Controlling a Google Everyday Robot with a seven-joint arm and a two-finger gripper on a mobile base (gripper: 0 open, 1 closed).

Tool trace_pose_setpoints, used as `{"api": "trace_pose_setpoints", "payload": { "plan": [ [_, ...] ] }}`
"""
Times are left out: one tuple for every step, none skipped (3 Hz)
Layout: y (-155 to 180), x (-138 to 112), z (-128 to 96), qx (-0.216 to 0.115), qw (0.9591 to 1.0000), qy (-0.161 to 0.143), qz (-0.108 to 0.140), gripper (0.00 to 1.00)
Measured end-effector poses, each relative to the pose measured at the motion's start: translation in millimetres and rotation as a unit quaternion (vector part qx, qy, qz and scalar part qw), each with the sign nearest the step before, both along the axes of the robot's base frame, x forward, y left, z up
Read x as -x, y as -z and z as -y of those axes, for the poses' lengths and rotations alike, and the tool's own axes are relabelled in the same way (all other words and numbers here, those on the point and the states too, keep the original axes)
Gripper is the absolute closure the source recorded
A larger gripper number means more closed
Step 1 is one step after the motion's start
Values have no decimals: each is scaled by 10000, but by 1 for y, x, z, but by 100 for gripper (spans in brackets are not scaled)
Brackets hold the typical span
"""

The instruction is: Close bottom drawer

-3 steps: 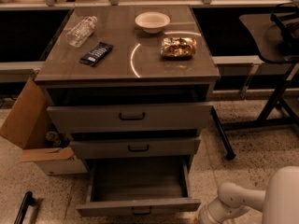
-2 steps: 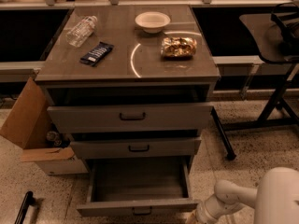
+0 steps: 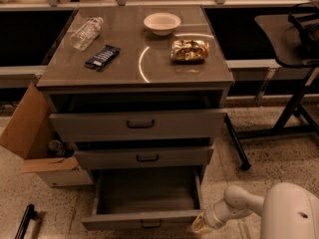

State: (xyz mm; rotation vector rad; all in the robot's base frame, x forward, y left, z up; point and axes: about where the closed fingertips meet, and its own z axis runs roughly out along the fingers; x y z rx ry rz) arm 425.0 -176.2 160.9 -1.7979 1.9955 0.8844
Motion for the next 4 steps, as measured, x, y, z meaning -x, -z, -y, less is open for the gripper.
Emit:
{"api": "trace_pose_setpoints", "payload": {
  "plan": [
    [4, -12, -4, -45, 9999, 25, 106, 100],
    [12, -52, -14, -314, 9982, 269, 427, 100],
    [13, -52, -14, -318, 9982, 270, 428, 100],
    [17, -72, -18, -395, 9970, 260, 617, 100]
  ]
}}
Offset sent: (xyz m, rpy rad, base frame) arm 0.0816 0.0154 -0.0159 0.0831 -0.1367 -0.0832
